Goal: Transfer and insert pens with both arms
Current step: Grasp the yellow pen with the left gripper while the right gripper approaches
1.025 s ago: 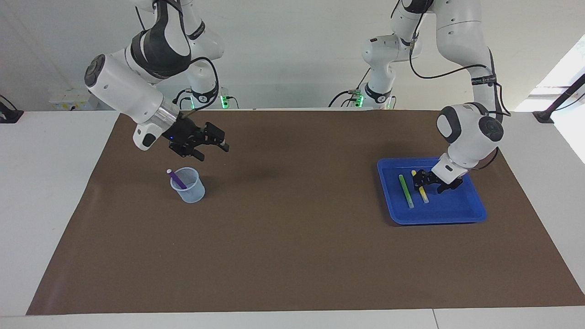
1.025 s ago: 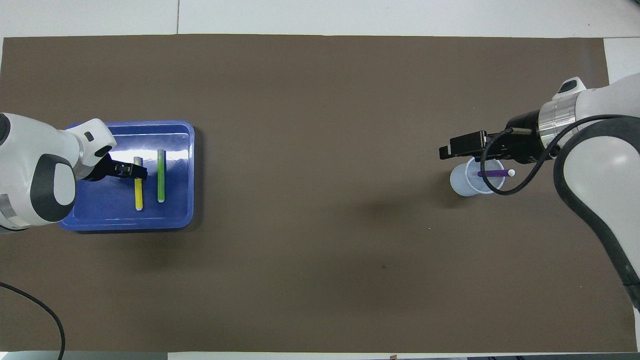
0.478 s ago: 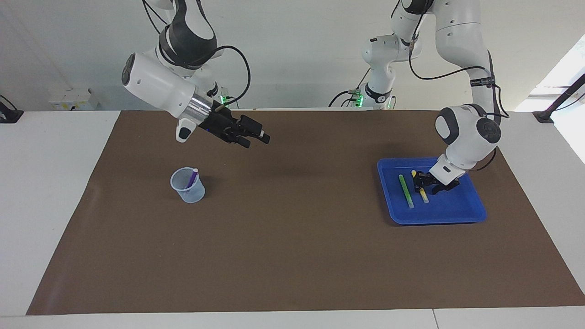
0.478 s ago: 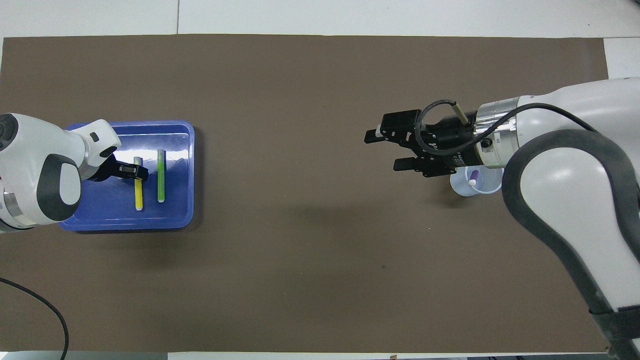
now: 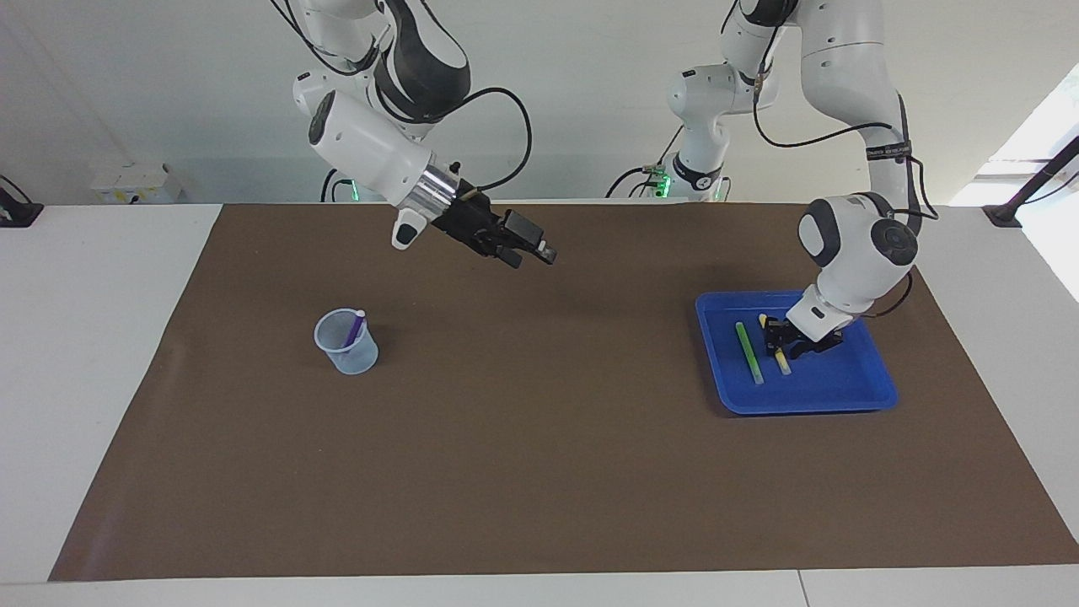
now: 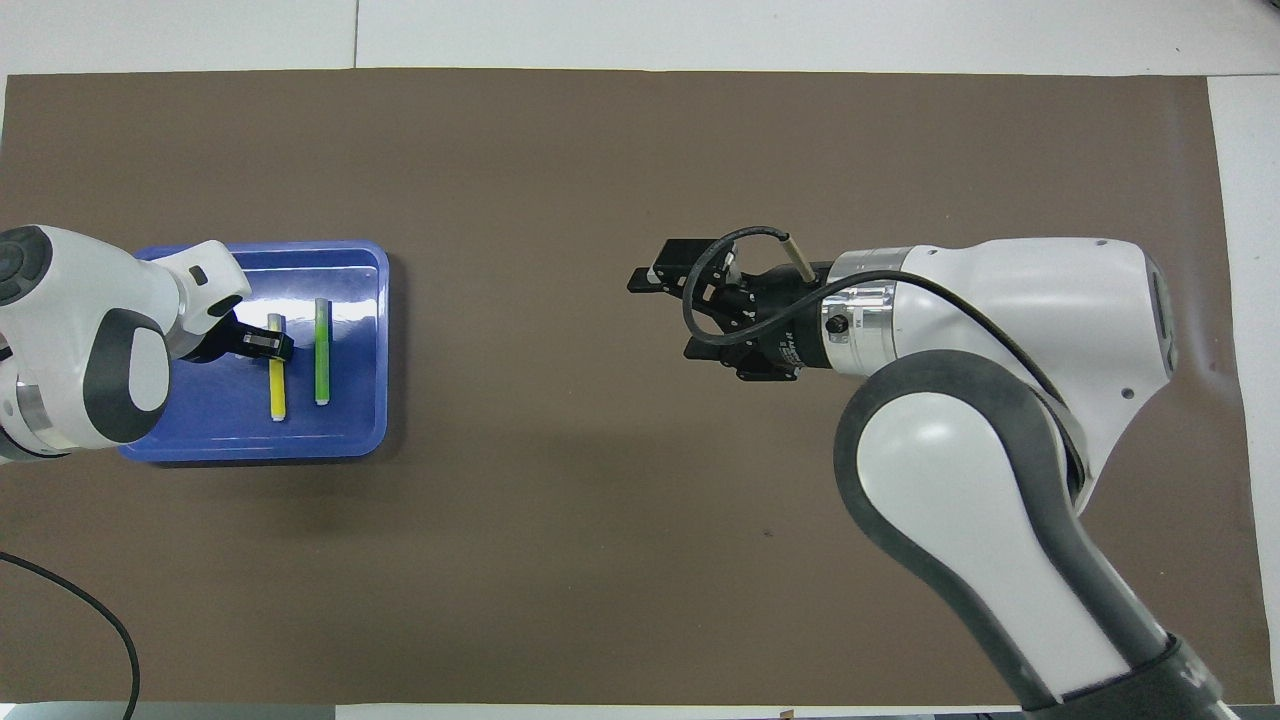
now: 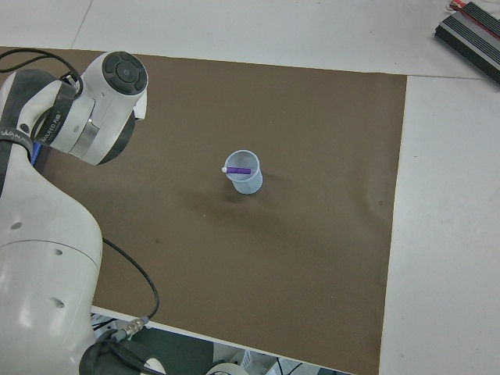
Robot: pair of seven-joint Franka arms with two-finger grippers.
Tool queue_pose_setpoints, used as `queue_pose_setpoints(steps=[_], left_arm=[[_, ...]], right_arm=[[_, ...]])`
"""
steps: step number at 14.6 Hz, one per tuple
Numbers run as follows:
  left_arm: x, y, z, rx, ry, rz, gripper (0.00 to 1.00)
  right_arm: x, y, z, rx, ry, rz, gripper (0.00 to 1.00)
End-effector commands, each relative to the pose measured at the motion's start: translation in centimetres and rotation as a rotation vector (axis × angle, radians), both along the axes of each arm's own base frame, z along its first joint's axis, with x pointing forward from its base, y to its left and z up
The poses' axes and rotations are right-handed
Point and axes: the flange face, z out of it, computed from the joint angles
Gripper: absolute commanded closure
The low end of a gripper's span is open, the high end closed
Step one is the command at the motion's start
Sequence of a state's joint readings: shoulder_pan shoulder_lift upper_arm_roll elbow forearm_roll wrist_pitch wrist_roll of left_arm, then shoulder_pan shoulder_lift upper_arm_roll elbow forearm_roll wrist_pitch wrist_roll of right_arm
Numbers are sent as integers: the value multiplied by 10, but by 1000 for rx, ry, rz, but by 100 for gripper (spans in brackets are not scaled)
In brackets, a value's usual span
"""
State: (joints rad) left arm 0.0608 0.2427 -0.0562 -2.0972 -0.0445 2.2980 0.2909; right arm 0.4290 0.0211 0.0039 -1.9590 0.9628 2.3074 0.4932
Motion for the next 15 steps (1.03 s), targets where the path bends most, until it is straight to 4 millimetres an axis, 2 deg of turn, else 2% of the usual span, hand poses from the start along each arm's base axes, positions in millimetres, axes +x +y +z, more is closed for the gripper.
queue_pose_setpoints(steps=[1, 2, 8, 10, 12, 13, 15], left_arm=[[-1, 0, -4, 20, 0, -2, 88], [-1, 0, -4, 20, 0, -1, 100], [5, 3, 6, 20, -1, 5, 100], [21, 5, 27, 16, 40, 19, 100], [36, -2, 56, 17, 82, 137, 100], [41, -12, 71, 20, 96, 205, 100], [45, -47, 104, 5, 135, 347, 100]], right_arm=[[-13, 12, 3, 23, 0, -70, 0], [-14, 13, 1, 21, 0, -78, 0], [-17, 18, 1, 20, 0, -71, 0], [-17, 18, 1, 21, 1, -72, 0], [-17, 18, 1, 21, 0, -73, 0], [-17, 18, 1, 20, -1, -72, 0], [-17, 18, 1, 20, -1, -72, 0]])
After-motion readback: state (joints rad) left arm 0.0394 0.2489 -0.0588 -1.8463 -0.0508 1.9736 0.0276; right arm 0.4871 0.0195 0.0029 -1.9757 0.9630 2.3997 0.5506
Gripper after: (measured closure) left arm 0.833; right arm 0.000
